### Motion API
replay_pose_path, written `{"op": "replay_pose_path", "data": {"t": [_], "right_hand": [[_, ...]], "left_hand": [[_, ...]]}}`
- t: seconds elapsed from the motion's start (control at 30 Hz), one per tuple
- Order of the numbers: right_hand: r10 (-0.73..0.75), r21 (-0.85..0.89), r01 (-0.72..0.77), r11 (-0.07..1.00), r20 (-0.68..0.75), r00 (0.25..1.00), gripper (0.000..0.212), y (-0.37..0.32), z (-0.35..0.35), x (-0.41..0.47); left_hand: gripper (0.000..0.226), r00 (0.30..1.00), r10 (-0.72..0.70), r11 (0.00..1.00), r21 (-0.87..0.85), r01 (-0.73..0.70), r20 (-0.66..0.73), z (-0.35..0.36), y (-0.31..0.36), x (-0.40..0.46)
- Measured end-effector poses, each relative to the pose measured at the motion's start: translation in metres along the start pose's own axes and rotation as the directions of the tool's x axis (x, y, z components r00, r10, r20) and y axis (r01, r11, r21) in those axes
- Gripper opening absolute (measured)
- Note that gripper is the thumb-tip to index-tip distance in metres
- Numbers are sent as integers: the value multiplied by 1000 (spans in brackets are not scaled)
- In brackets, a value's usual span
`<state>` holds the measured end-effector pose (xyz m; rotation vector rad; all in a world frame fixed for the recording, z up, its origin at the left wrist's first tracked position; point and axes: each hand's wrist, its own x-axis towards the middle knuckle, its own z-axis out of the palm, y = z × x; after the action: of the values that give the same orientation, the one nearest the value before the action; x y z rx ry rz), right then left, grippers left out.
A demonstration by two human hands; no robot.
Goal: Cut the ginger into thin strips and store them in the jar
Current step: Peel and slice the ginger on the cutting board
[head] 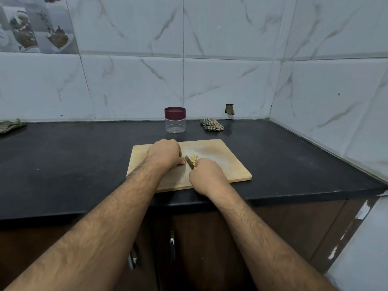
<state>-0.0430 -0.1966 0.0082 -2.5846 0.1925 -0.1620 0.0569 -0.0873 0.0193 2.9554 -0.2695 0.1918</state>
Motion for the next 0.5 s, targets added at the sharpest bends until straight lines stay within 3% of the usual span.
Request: {"op": "replay_pose_path", "data": {"t": [0.23, 0.5], "right_hand": [[9, 16, -9, 1000, -11, 1000, 11, 0, 3, -1], [20, 39, -19, 999, -25, 999, 22, 1, 5, -3]], "left_hand": [[21, 1000, 9, 1000, 14, -9, -19, 2, 1, 1], [16, 999, 20, 999, 31, -19, -38, 4, 1, -1]]}}
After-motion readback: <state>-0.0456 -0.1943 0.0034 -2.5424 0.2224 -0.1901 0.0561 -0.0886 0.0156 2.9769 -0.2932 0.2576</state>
